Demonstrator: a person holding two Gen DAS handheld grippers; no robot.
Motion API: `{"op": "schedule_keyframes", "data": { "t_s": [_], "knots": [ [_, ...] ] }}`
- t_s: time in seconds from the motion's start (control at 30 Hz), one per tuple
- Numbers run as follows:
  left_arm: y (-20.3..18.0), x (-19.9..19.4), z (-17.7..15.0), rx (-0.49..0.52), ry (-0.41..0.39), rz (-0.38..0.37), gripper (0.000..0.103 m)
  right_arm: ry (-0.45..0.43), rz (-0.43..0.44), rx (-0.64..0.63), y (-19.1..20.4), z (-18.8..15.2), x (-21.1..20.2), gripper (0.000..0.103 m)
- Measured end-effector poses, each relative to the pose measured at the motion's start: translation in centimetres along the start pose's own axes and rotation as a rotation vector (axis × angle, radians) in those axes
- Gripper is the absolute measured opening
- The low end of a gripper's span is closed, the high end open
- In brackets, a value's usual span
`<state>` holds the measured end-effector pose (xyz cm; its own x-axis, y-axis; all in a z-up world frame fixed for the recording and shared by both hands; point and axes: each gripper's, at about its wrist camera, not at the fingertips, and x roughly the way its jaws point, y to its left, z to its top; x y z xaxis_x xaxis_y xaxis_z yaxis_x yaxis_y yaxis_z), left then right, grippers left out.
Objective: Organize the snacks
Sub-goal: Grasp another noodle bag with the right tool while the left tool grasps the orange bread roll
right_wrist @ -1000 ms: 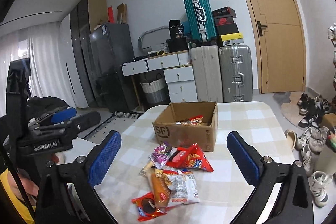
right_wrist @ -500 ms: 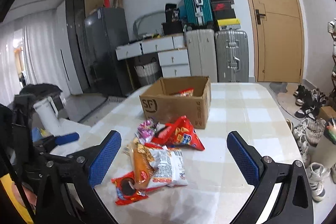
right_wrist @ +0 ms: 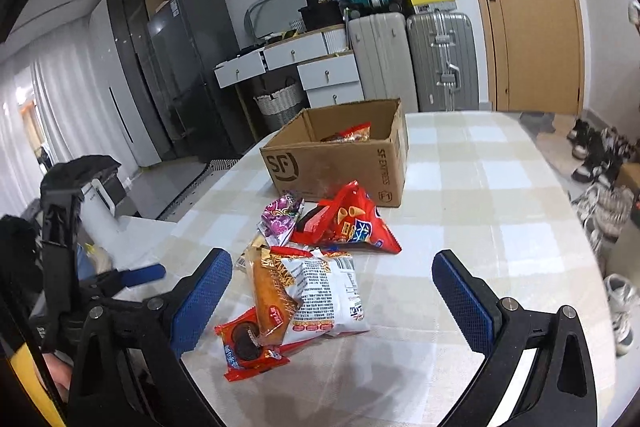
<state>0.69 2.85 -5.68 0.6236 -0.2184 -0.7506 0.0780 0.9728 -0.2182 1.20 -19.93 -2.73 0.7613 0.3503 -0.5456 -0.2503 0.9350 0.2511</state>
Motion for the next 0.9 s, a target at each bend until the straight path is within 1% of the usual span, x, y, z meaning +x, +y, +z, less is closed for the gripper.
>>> {"op": "schedule_keyframes", "data": {
  "t_s": [0.07, 0.2, 0.3, 0.37, 0.4, 0.47, 0.53, 0.73, 0.77, 0.83, 0.9],
  "knots": [
    [-0.1, 0.3, -0.2, 0.003, 0.006, -0.001, 0.102, 0.023, 0.0, 0.007, -0.2, -0.1, 0.7, 0.102],
    [-0.5, 0.8, -0.2, 0.022, 0.007, 0.001, 0.102, 0.095, 0.019, 0.006, -0.5, -0.3, 2.8, 0.102],
    [-0.6, 1.6, -0.2, 0.016, 0.033, -0.001, 0.102, 0.125, 0.031, -0.024, -0.3, -0.6, 4.2, 0.102],
    [-0.8, 1.8, -0.2, 0.018, 0.047, -0.009, 0.102, 0.149, 0.022, -0.043, -0.3, -0.8, 5.2, 0.102],
    [-1.0, 1.9, -0.2, 0.025, 0.047, -0.008, 0.102, 0.175, 0.026, -0.038, -0.4, -1.1, 6.1, 0.102],
    [-1.3, 2.0, -0.1, 0.038, 0.042, -0.002, 0.102, 0.219, 0.048, -0.032, -0.5, -1.5, 7.3, 0.097],
    [-1.5, 2.1, -0.1, 0.042, 0.043, -0.005, 0.102, 0.243, 0.051, -0.043, -0.4, -1.7, 8.1, 0.087],
    [-1.8, 2.9, 0.1, 0.033, 0.07, -0.013, 0.102, 0.29, 0.075, -0.03, -0.7, -2.1, 9.7, 0.08],
    [-1.8, 3.1, 0.0, 0.032, 0.074, -0.013, 0.102, 0.298, 0.081, -0.027, -0.7, -2.1, 9.9, 0.076],
    [-2.0, 3.4, 0.1, 0.03, 0.084, -0.016, 0.102, 0.317, 0.103, -0.021, -0.9, -2.3, 10.4, 0.071],
    [-2.1, 3.6, 0.1, 0.033, 0.086, -0.014, 0.102, 0.326, 0.117, -0.012, -1.0, -2.4, 10.6, 0.068]
  ]
}}
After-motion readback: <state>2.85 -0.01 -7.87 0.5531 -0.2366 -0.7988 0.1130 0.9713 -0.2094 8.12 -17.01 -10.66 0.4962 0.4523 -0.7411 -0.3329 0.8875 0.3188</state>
